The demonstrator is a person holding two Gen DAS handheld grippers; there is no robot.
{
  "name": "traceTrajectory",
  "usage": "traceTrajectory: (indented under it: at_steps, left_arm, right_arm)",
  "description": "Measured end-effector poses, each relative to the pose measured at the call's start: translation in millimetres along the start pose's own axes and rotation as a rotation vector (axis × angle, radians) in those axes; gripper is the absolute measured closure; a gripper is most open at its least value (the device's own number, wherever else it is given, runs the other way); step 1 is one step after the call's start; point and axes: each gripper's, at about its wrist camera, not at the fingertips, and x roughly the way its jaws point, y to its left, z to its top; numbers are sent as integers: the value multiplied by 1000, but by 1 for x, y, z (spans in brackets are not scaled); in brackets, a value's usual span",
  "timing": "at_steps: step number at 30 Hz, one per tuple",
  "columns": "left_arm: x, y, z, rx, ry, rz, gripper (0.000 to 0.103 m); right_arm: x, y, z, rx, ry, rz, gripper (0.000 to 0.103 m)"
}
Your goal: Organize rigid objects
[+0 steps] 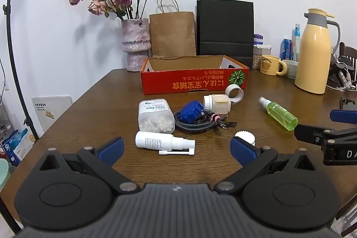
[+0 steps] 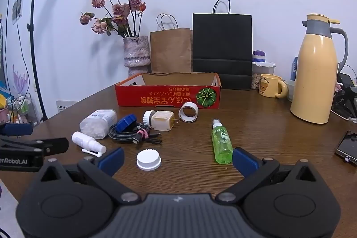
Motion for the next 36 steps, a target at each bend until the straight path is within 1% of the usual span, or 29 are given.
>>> traceTrajectory:
  at_steps: [5,6,12,13,20,36]
  left_arm:
    - [-3,0,1,-4,-7,11,0]
    - [4,-2,-2,-4,6,3,0]
    - [7,-5,-4,3,-2,-5,0]
    - [3,-1,-2,-3,1,-12,0]
    - [-2,0,0,-1,-6,-16,0]
    - [-4,1,1,-4,-7,-21,0]
  right_arm:
    - [0,0,0,-2,5,0,0]
    - [0,0,1,-2,4,1,0]
    - [-2,0,0,0,1,0,0]
    - [-2,0,0,0,1,0,0]
    - [-1,1,1,2,-4,3,0]
    - [-3,0,0,-1,-7,0,0]
